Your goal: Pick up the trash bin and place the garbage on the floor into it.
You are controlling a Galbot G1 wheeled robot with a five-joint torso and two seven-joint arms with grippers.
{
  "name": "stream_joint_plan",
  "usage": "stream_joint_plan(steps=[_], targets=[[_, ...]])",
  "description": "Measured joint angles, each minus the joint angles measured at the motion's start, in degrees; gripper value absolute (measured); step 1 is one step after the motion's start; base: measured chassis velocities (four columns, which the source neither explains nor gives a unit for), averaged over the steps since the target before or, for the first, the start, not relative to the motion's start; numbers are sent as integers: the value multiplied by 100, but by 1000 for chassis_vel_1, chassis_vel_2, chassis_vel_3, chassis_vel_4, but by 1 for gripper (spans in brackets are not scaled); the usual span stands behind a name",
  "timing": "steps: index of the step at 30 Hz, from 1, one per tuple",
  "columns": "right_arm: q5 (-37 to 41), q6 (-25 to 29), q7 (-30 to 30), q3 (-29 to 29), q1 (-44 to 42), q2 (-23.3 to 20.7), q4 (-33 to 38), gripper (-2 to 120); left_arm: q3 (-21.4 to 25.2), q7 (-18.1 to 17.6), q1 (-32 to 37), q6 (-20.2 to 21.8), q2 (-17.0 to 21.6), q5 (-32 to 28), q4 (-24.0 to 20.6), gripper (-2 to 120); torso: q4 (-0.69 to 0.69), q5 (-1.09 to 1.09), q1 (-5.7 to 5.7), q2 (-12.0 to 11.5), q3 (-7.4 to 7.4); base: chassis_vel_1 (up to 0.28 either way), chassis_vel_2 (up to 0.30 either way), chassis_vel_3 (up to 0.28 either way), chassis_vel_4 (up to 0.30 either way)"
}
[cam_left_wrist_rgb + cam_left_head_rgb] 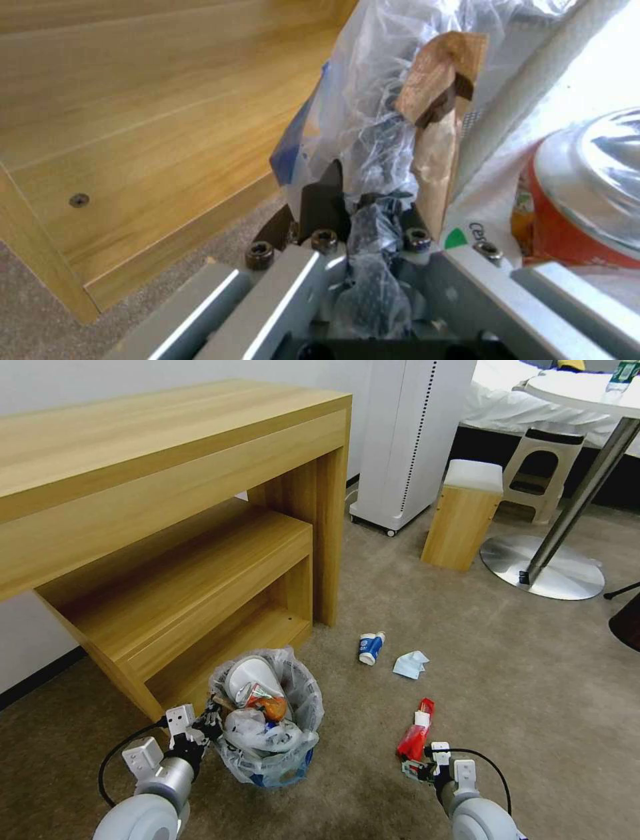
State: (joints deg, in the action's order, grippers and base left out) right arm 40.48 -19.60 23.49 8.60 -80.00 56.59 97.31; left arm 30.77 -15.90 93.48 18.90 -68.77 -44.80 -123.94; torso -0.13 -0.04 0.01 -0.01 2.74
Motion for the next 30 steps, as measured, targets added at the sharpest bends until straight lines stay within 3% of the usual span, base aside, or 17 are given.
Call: stream_joint_plan(steps=[30], targets=[[1,340,-301,121,924,402,-1368,94,21,15,142,-90,-82,-46,-149,1,0,0,0,0,0,0,0,0,0]])
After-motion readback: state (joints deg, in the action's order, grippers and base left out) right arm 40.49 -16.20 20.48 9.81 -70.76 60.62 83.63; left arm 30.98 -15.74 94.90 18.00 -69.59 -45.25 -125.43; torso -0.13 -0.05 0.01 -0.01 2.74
